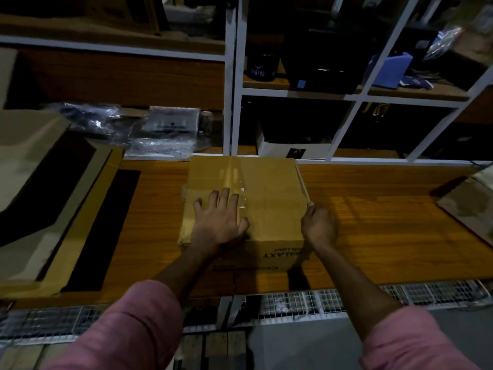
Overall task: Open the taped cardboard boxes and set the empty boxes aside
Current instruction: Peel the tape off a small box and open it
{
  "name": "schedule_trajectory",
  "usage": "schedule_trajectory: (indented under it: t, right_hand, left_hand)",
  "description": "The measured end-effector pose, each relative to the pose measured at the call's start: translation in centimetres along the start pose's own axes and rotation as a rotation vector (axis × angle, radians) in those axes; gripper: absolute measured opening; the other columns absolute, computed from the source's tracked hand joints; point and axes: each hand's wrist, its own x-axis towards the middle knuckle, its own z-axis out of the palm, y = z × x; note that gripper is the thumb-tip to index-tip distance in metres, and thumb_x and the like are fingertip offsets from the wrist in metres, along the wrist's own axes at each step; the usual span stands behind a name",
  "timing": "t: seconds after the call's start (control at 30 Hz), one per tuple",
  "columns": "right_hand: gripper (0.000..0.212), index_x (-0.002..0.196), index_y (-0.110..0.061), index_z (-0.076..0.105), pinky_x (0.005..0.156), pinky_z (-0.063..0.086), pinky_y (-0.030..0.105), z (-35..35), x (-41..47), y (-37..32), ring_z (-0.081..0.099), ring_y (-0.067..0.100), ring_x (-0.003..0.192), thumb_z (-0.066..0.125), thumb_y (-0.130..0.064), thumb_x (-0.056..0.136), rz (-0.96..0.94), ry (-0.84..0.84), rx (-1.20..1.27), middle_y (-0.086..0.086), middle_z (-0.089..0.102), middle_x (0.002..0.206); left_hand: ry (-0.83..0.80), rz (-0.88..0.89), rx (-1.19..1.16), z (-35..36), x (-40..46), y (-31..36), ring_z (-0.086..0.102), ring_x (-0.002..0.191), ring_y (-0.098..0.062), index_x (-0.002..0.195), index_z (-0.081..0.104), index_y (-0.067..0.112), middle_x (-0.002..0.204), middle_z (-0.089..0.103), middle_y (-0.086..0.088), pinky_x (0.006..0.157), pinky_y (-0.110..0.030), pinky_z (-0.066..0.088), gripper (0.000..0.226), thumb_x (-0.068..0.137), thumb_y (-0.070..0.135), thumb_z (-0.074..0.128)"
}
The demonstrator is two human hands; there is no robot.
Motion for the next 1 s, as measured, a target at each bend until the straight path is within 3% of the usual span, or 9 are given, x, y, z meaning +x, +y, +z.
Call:
schedule_trajectory:
  t: [0.13,0.33,0.5,0.57,0.67,0.73,0.83,0.93,1.0]
  right_hand:
    - [0.039,0.137,-0.014,0.055,0.098,0.040,0.047,-0.8,-0.9,-0.6,0.048,0.033,0.124,0.045,-0.028,0.102,-0.461,0.107,-0.184,0.011,0.059,0.139]
    - [0.059,0.149,-0.019,0.038,0.116,0.030,0.054,-0.6,-2.5,-1.5,0.028,0.032,0.147,0.028,-0.052,0.101,-0.590,-0.154,-0.278,0.010,0.033,0.160]
    - [0.054,0.140,-0.017,0.050,0.112,0.035,0.052,-2.7,-3.4,-3.6,0.039,0.031,0.138,0.031,-0.049,0.102,-0.669,-0.102,-0.200,0.009,0.048,0.148]
    - [0.044,0.131,-0.016,0.059,0.105,0.039,0.046,-4.4,-3.3,-5.6,0.050,0.028,0.127,0.036,-0.042,0.105,-0.742,0.009,-0.104,0.008,0.060,0.134]
    - [0.032,0.110,-0.011,0.068,0.085,0.042,0.038,-7.8,-2.5,-9.1,0.059,0.026,0.099,0.044,-0.032,0.105,-0.815,0.126,-0.019,0.009,0.069,0.104]
    - [0.030,0.099,-0.011,0.067,0.073,0.047,0.035,-10.0,-1.8,-11.3,0.062,0.024,0.083,0.045,-0.029,0.106,-0.775,0.009,-0.010,0.008,0.069,0.089]
    - [0.028,0.094,-0.014,0.069,0.064,0.052,0.032,-12.0,-1.3,-13.5,0.065,0.019,0.073,0.049,-0.030,0.105,-0.589,-0.401,-0.172,0.005,0.071,0.087]
    - [0.020,0.102,-0.014,0.071,0.073,0.055,0.036,-12.1,-2.0,-13.5,0.064,0.022,0.082,0.052,-0.023,0.102,-0.526,-0.635,-0.335,0.007,0.069,0.096]
    - [0.022,0.112,-0.014,0.069,0.074,0.053,0.038,-11.2,-2.7,-12.5,0.060,0.023,0.083,0.052,-0.023,0.102,-0.472,-0.799,-0.342,0.004,0.065,0.096]
  left_hand:
    - [-0.021,0.017,-0.011,0.1,0.3,-0.5,0.024,0.148,-0.031,0.152,0.031,0.022,0.164,0.027,-0.007,0.112,-0.064,0.023,0.082,0.088,0.070,0.013]
    - [-0.033,0.023,-0.206,0.0,0.9,-1.0,0.013,0.153,-0.031,0.155,0.026,0.016,0.165,0.024,-0.011,0.121,-0.062,0.012,0.078,0.096,0.067,0.024]
    - [0.006,0.013,-0.211,-2.8,2.0,-0.4,0.038,0.140,-0.034,0.149,0.034,0.015,0.148,0.045,-0.014,0.119,-0.067,0.015,0.065,0.101,0.059,0.035]
    - [0.071,0.024,-0.225,-5.4,2.7,0.2,0.051,0.126,-0.032,0.139,0.045,0.017,0.135,0.054,-0.011,0.114,-0.065,0.027,0.051,0.102,0.052,0.040]
    - [0.202,0.071,-0.275,-10.1,3.5,0.7,0.060,0.086,-0.026,0.110,0.057,0.015,0.099,0.062,-0.008,0.083,-0.048,0.054,0.025,0.106,0.035,0.042]
    - [0.168,0.114,-0.249,-12.8,3.4,1.3,0.059,0.077,-0.024,0.106,0.058,0.014,0.090,0.060,-0.007,0.068,-0.040,0.053,0.020,0.106,0.029,0.045]
    - [-0.100,0.180,-0.200,-14.3,2.6,2.7,0.059,0.079,-0.020,0.098,0.063,0.014,0.091,0.062,-0.006,0.062,-0.031,0.045,0.016,0.104,0.022,0.050]
    - [-0.400,0.186,-0.293,-13.2,1.0,3.6,0.056,0.078,-0.017,0.098,0.062,0.014,0.094,0.062,-0.007,0.067,-0.030,0.046,0.017,0.104,0.023,0.050]
    - [-0.442,0.204,-0.365,-12.0,-0.6,4.1,0.054,0.080,-0.020,0.107,0.061,0.011,0.098,0.060,-0.007,0.067,-0.033,0.043,0.018,0.104,0.025,0.049]
